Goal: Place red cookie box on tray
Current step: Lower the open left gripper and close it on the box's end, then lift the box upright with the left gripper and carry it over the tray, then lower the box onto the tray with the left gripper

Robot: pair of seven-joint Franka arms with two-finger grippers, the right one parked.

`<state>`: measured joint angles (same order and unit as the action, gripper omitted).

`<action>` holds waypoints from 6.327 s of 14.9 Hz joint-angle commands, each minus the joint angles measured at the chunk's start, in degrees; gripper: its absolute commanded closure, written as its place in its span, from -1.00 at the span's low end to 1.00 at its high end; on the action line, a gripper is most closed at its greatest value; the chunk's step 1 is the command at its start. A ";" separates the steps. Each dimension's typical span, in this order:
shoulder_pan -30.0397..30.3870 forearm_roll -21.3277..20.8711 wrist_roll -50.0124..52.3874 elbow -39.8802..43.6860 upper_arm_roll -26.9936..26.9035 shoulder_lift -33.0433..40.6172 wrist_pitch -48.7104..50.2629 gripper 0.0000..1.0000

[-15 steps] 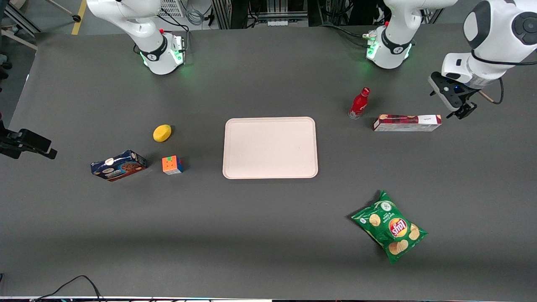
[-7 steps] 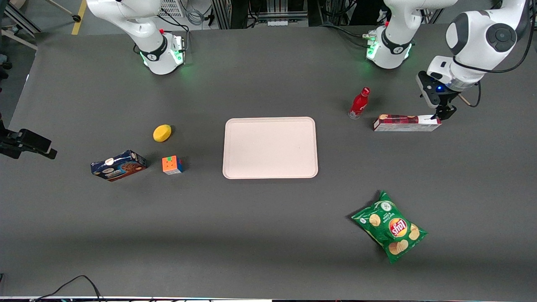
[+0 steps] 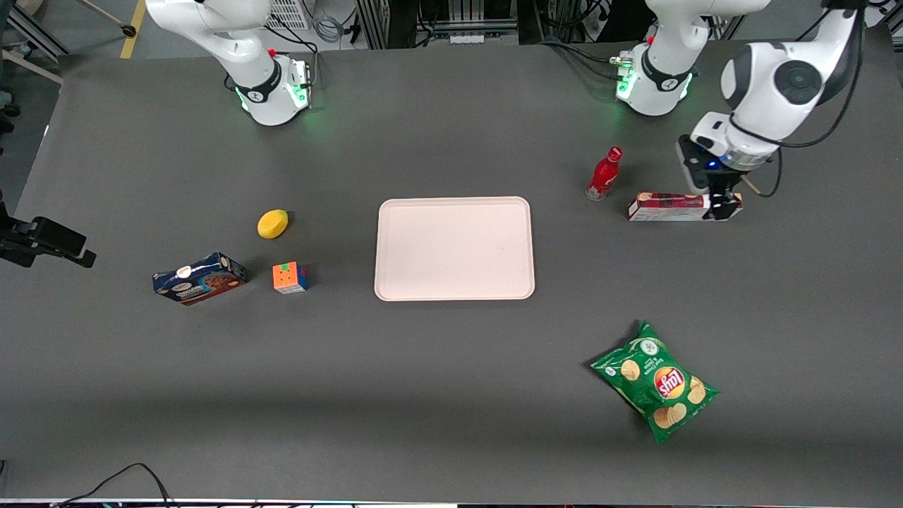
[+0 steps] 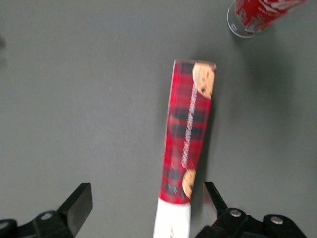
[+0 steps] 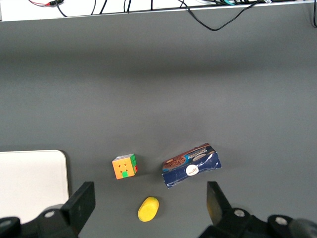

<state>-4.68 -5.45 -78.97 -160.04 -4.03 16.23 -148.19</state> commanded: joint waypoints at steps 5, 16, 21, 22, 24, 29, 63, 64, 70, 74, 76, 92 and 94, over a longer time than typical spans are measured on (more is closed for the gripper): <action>0.11 0.00 -4.18 -4.05 1.31 -6.39 -10.55 -1.00; 0.81 0.00 -12.00 -5.72 -3.00 -7.88 -9.92 -1.00; 0.99 0.00 -11.82 -5.63 -4.49 -11.13 -10.36 -0.86; 0.99 0.26 -11.65 -5.63 -4.58 -11.66 -10.36 -0.75; 0.73 1.49 -11.65 -5.54 -4.49 -12.01 -10.36 -0.41; 0.20 1.58 -11.56 -3.70 -4.40 -12.10 -10.36 0.70; 0.02 6.32 101.93 47.81 34.50 -8.84 44.05 0.67; -0.06 6.59 108.00 47.89 36.97 -9.72 43.52 0.67; -0.24 7.56 132.13 47.20 47.53 -18.85 33.87 0.67; -0.24 4.76 131.88 46.93 48.16 -26.15 26.83 0.64; -0.24 0.46 131.96 46.93 48.16 -29.66 25.33 0.63; -0.24 -18.28 138.99 47.11 44.29 -45.93 14.25 0.63; -0.24 -18.37 139.00 47.02 44.29 -46.38 13.55 0.63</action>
<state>-4.50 -22.12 58.27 -113.90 40.25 -29.27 -133.77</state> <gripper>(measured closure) 0.815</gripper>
